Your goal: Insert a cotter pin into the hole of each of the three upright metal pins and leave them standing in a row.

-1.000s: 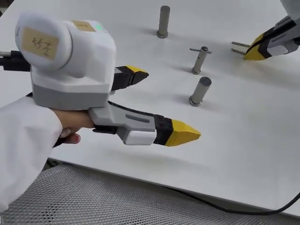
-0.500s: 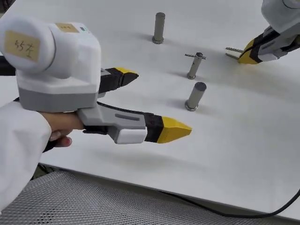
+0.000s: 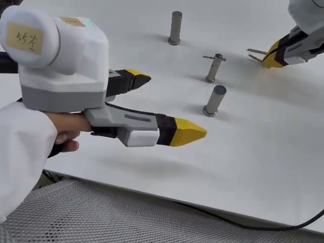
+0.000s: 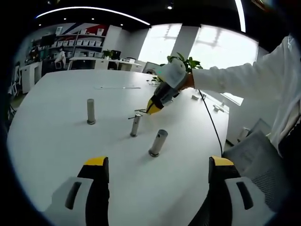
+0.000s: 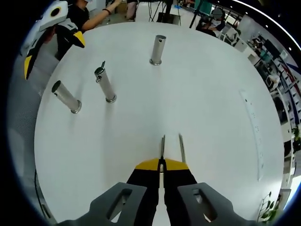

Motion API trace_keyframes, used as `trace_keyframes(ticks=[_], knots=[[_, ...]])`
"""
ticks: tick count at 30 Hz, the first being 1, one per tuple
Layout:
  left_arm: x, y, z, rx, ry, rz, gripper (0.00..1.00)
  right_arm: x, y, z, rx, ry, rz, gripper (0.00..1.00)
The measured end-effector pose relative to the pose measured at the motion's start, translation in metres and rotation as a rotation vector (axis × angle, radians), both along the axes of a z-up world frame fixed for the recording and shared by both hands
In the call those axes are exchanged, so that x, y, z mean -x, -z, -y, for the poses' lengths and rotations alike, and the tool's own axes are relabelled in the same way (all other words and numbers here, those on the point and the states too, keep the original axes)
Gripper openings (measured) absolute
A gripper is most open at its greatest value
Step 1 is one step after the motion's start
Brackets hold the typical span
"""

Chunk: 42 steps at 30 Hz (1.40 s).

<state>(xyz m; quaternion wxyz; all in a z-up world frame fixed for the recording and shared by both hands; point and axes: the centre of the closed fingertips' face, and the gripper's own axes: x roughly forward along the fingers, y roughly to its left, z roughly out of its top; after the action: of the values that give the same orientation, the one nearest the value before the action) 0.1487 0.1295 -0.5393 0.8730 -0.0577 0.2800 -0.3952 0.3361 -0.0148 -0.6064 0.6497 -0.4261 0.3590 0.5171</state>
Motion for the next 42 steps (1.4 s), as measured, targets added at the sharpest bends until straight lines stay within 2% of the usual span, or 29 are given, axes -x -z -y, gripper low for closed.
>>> trace_keyframes(ticks=[5,10,11,16,18,20,21,24,27,31,33,37,41,42], knots=[[-0.001,0.001,-0.002,-0.005,-0.004,-0.001,0.85,0.014,-0.016,-0.001,-0.046,0.009,0.024,0.0],[-0.001,0.0,0.0,-0.006,0.009,0.0,0.85,0.027,-0.036,-0.006,-0.131,0.011,0.055,0.0],[-0.001,0.0,0.001,-0.006,0.013,-0.002,0.85,0.03,-0.036,-0.009,-0.153,0.018,0.05,0.0],[0.004,0.002,0.006,-0.015,0.028,-0.014,0.83,0.052,-0.057,-0.02,-0.217,-0.006,0.09,0.0],[0.004,0.002,0.008,-0.012,0.027,-0.018,0.82,0.066,-0.066,-0.026,-0.244,-0.012,0.095,0.0],[0.003,0.001,0.008,-0.02,0.025,-0.008,0.8,0.073,-0.073,-0.031,-0.255,-0.033,0.119,0.0],[0.002,0.001,0.008,-0.022,0.026,-0.005,0.8,0.075,-0.073,-0.033,-0.263,-0.042,0.123,0.0],[-0.002,-0.002,0.008,-0.02,0.018,0.0,0.77,0.088,-0.083,-0.044,-0.292,-0.078,0.132,0.0],[-0.007,-0.008,0.01,0.001,0.01,0.008,0.74,0.1,-0.092,-0.055,-0.32,-0.093,0.138,0.0],[-0.016,-0.016,0.009,0.0,-0.016,0.037,0.68,0.112,-0.095,-0.063,-0.342,-0.113,0.141,0.0],[-0.018,-0.02,0.01,0.015,-0.022,0.035,0.64,0.122,-0.098,-0.07,-0.365,-0.124,0.121,0.0],[-0.02,-0.033,0.018,0.09,-0.025,0.017,0.55,0.135,-0.097,-0.076,-0.385,-0.143,0.12,0.0],[-0.025,-0.044,0.027,0.15,-0.022,0.004,0.5,0.144,-0.102,-0.083,-0.406,-0.155,0.131,0.0],[-0.027,-0.045,0.028,0.159,-0.024,0.006,0.46,0.144,-0.102,-0.084,-0.409,-0.157,0.133,0.0]])
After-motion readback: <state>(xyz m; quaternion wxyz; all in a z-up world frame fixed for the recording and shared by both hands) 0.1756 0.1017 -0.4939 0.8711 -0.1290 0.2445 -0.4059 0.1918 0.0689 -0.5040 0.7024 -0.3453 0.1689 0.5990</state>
